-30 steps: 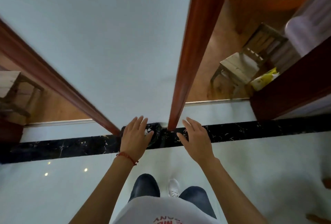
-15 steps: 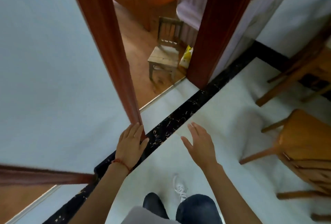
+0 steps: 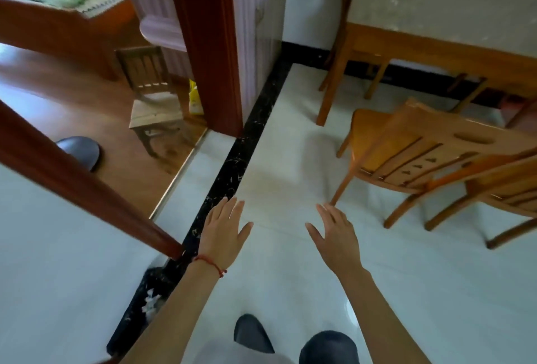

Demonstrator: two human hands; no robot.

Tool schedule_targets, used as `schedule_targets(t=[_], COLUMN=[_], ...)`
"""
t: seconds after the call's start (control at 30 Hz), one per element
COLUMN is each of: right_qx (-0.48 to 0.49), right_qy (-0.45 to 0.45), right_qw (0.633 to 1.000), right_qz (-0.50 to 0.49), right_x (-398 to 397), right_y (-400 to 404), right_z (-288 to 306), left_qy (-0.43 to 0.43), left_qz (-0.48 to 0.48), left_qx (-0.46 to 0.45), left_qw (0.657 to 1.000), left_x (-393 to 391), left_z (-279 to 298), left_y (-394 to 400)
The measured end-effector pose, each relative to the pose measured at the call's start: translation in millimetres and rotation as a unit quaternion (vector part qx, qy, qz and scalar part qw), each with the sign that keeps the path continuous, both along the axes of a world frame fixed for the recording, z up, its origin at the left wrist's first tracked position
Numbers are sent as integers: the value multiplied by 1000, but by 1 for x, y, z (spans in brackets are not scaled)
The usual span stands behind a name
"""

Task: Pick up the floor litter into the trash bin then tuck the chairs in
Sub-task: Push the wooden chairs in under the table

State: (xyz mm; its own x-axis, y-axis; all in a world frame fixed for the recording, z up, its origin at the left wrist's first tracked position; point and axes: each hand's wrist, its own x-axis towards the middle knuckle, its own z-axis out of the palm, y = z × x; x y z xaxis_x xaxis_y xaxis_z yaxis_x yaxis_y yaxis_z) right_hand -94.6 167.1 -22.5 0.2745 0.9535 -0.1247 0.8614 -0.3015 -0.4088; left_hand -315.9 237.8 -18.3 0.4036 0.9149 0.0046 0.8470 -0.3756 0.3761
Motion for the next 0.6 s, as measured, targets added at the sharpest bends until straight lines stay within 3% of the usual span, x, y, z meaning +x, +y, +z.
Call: schedule_targets(t=[0.6], right_qx=[33], right_qy=[-16], right_qw=[990], right_qz=[-134], right_x=[264], right_y=[-165], right_z=[18], left_qy=[10], left_qz=[-141], left_qx=[40], left_qw=[989], left_x=[296], left_z=[12], left_y=[-107])
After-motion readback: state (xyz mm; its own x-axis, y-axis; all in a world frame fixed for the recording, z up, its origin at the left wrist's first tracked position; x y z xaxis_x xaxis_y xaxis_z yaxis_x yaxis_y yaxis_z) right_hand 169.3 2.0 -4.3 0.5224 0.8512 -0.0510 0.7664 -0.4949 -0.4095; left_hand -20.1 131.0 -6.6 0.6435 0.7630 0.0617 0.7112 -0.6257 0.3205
